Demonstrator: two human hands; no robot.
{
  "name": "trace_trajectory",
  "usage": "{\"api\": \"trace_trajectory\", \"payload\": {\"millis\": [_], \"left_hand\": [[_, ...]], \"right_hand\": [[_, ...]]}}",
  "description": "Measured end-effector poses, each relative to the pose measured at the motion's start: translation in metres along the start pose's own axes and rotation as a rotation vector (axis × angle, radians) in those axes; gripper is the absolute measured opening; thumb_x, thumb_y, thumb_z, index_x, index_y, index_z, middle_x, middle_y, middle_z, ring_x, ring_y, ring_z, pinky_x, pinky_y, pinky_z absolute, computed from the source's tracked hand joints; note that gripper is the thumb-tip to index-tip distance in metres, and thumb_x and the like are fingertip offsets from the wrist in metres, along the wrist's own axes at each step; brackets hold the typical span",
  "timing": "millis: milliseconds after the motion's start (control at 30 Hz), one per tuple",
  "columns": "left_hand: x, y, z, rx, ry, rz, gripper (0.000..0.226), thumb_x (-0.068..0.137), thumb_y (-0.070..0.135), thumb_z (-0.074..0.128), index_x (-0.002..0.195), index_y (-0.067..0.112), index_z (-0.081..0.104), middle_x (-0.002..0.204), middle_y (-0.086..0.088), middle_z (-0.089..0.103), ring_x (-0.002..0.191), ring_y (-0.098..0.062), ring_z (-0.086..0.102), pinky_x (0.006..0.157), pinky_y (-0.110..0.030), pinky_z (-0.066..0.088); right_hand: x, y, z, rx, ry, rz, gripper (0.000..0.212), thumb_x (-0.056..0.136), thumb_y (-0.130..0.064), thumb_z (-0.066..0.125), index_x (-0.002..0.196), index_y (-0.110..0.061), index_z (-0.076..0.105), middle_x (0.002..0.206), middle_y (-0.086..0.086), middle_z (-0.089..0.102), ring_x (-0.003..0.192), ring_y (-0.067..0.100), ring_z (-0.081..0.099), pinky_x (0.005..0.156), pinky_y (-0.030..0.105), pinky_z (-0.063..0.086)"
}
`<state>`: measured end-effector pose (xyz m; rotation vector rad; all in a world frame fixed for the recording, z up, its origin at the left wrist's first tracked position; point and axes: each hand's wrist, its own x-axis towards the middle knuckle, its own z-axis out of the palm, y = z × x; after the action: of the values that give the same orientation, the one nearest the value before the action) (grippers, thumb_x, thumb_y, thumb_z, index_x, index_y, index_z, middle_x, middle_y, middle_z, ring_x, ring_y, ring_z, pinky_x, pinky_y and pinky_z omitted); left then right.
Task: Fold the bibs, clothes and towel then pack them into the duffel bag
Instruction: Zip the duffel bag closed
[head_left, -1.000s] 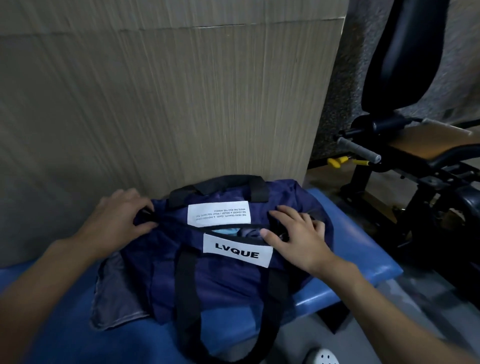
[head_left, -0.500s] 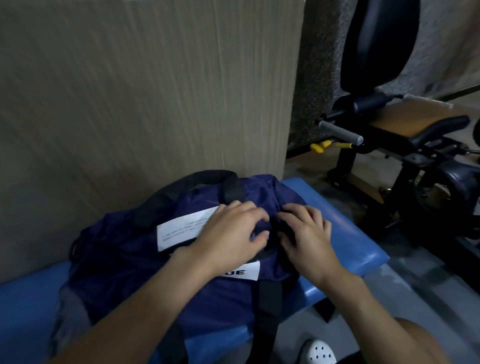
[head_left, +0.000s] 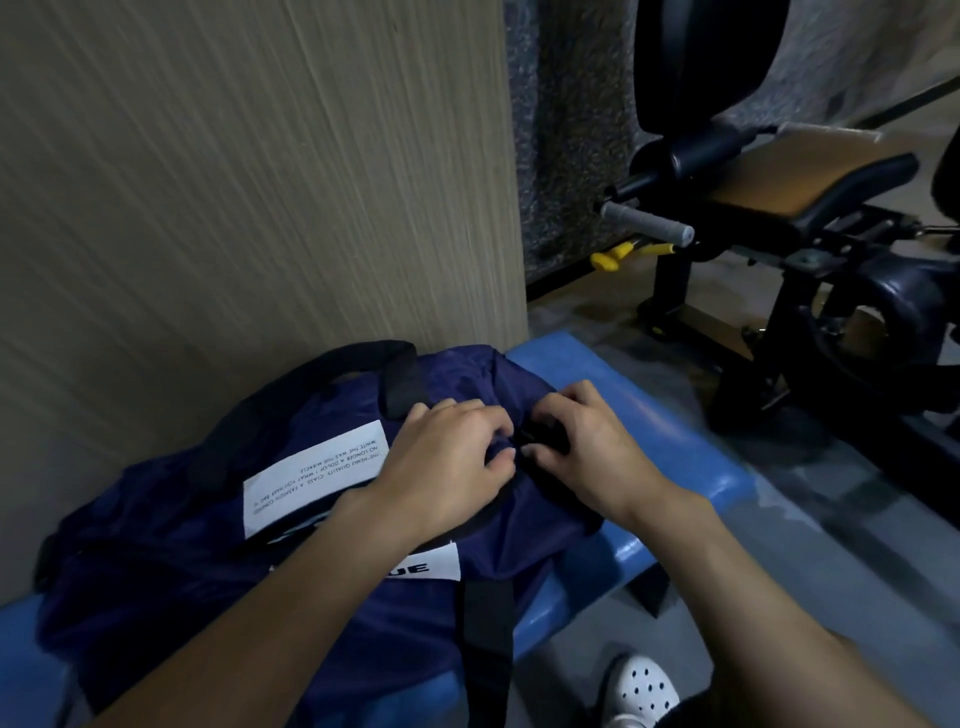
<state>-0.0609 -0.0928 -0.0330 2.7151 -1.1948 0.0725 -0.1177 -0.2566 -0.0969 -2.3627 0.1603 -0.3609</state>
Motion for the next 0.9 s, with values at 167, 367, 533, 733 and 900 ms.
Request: {"api": "trace_trajectory", "payload": {"millis": [167,367,533,733,900], "left_hand": [[0.005,0.014,0.001,-0.041,-0.017,-0.047,0.027,0.089,0.052,0.061,0.105,0.03,0.065,0.085,0.014,0.058,0.088,-0.008,0.054,0.092,-0.033,0.037],[0.01,0.029,-0.006,-0.011,0.038,-0.101,0.036,0.082,0.059,0.064,0.1,0.028,0.063,0.079,0.012,0.058,0.082,-0.007,0.057,0.094,-0.036,0.037],[0.009,0.038,-0.009,0.029,0.068,-0.12,0.044,0.079,0.064,0.064,0.104,0.027,0.061,0.087,0.013,0.061,0.089,-0.008,0.059,0.093,-0.034,0.036],[0.005,0.045,-0.005,0.027,0.129,-0.058,0.033,0.087,0.048,0.06,0.102,0.019,0.065,0.086,0.005,0.068,0.085,-0.015,0.064,0.086,-0.031,0.043],[0.002,0.038,-0.003,-0.033,0.216,-0.023,0.017,0.09,0.026,0.059,0.084,0.014,0.07,0.072,0.0,0.069,0.069,-0.02,0.065,0.066,-0.038,0.052]], "right_hand": [[0.002,-0.003,-0.004,0.118,0.12,0.023,0.019,0.087,-0.023,0.07,0.078,-0.013,0.057,0.093,0.003,0.061,0.087,0.02,0.058,0.077,0.029,0.047],[-0.002,-0.01,-0.01,0.442,0.244,0.073,0.022,0.089,-0.02,0.065,0.073,-0.014,0.052,0.076,0.006,0.066,0.078,0.024,0.063,0.076,0.046,0.051],[-0.003,-0.013,-0.012,0.555,0.279,0.075,0.022,0.089,-0.015,0.068,0.072,-0.012,0.054,0.074,0.004,0.066,0.076,0.021,0.063,0.077,0.043,0.051],[-0.004,-0.011,-0.014,0.615,0.285,0.07,0.023,0.088,-0.015,0.07,0.07,-0.015,0.057,0.076,0.002,0.068,0.078,0.018,0.065,0.079,0.039,0.054],[-0.005,-0.008,-0.015,0.587,0.291,0.079,0.022,0.089,-0.015,0.07,0.071,-0.016,0.057,0.078,-0.001,0.068,0.079,0.011,0.065,0.083,0.035,0.054]]}}
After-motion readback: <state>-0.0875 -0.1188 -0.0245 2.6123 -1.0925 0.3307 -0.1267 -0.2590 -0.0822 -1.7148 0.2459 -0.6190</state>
